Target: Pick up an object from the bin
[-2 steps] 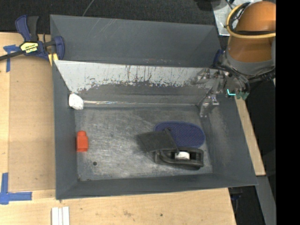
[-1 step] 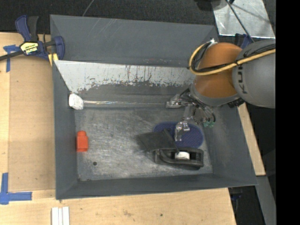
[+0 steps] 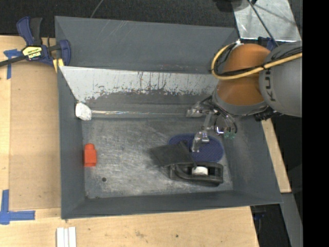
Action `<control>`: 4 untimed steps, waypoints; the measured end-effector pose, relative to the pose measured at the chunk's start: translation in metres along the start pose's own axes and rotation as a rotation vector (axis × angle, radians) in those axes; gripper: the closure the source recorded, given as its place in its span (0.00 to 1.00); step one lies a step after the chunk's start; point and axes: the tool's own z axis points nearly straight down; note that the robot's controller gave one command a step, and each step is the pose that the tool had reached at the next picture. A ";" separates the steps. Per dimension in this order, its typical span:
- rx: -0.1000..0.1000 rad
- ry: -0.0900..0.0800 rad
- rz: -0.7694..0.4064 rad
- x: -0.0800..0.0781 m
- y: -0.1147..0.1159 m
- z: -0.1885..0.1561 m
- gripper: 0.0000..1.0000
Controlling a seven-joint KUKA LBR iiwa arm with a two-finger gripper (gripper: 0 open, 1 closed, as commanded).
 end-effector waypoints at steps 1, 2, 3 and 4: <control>0.000 0.008 0.186 0.019 -0.003 -0.020 0.00; -0.003 0.009 0.207 0.015 -0.011 0.027 0.00; -0.002 0.008 0.204 0.012 -0.011 0.022 0.00; -0.002 0.014 0.202 0.013 -0.011 0.020 1.00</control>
Offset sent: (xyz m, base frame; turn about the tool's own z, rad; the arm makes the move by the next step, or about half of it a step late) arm -0.0198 -0.0006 0.0188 0.1864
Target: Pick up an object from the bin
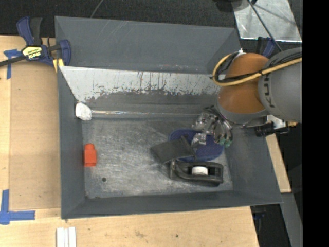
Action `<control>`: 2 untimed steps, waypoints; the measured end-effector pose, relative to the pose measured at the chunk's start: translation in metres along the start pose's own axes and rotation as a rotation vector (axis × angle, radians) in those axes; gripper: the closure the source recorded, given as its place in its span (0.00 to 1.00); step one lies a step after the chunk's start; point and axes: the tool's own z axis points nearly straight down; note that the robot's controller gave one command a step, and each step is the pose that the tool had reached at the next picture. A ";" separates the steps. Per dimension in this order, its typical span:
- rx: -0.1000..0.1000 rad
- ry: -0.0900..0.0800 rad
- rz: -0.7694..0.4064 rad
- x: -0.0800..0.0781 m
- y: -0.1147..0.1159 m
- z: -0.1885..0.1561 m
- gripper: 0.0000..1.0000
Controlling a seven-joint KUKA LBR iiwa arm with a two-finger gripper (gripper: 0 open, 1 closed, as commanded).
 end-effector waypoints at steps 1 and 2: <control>0.000 -0.009 -0.003 -0.002 0.000 -0.014 1.00; 0.001 -0.010 -0.006 -0.003 0.000 -0.046 1.00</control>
Offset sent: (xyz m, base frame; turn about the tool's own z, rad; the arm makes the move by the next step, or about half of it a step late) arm 0.0000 -0.0001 0.0118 0.0000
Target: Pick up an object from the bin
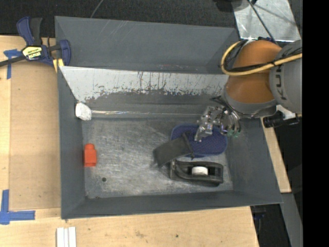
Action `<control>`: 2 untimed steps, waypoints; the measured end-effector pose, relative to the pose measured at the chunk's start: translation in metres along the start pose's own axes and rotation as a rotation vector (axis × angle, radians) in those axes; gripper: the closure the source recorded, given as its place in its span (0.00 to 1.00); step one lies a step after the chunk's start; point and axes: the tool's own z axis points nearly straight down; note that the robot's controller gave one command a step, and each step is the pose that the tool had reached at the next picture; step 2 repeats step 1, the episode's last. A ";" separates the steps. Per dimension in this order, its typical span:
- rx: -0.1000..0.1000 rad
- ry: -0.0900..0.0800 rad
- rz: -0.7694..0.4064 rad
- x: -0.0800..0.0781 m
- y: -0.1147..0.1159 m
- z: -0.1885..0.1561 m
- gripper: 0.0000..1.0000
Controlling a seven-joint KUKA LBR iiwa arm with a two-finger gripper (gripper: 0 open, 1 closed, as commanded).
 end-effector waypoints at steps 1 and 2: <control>0.000 0.000 -0.002 -0.002 0.000 -0.019 1.00; 0.000 0.000 -0.002 -0.002 0.000 -0.019 1.00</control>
Offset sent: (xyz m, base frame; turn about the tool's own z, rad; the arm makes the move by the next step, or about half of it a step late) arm 0.0000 0.0000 0.0176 0.0000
